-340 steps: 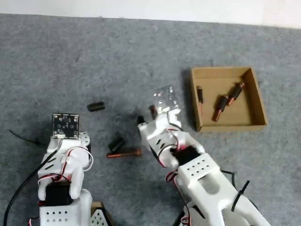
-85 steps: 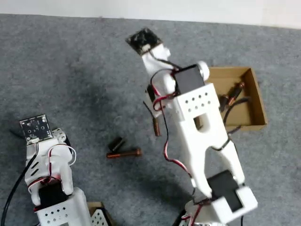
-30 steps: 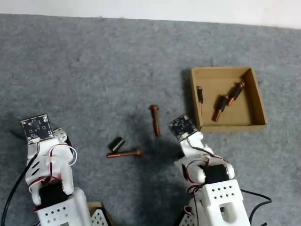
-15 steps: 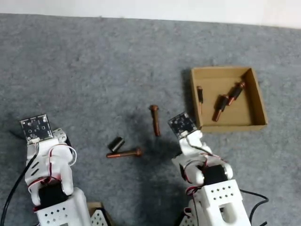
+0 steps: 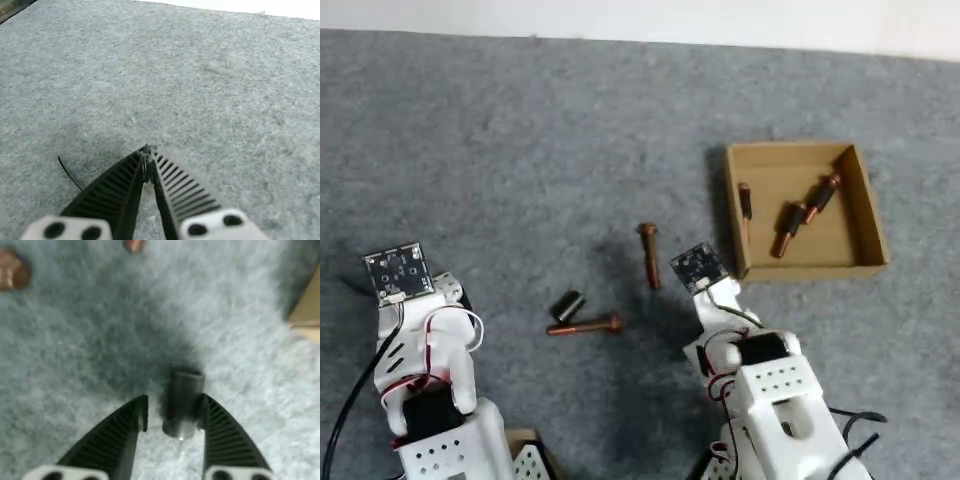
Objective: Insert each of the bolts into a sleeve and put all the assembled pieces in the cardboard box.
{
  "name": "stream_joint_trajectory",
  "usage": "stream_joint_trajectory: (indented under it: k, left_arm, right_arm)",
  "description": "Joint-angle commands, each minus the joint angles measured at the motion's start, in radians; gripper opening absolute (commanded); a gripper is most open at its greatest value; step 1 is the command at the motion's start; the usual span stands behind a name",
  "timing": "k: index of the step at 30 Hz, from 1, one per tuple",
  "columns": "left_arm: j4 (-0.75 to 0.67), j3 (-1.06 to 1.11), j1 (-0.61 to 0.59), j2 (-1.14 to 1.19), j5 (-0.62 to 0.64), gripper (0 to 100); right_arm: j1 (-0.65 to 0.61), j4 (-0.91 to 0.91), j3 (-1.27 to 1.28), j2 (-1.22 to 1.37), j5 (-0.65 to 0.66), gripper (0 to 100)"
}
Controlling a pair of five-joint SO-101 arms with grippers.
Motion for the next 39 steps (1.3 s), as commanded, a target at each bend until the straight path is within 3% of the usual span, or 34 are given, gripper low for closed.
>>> stream_joint_trajectory:
  k: [1,11,39]
  left_arm:
    - [-0.015,-0.007,0.018,-0.012,0.005,1]
    - [-0.015,-0.007,0.018,-0.012,0.005,1]
    - [-0.015,-0.007,0.018,-0.012,0.005,1]
  right_arm:
    - [-0.004,-0.021,-0.016,0.030,-0.011,14.2]
    - [-0.002,-0.125,-0.008,0.038,-0.011,14.2]
    - [-0.001,-0.104,0.019,0.038,-0.011,13.5]
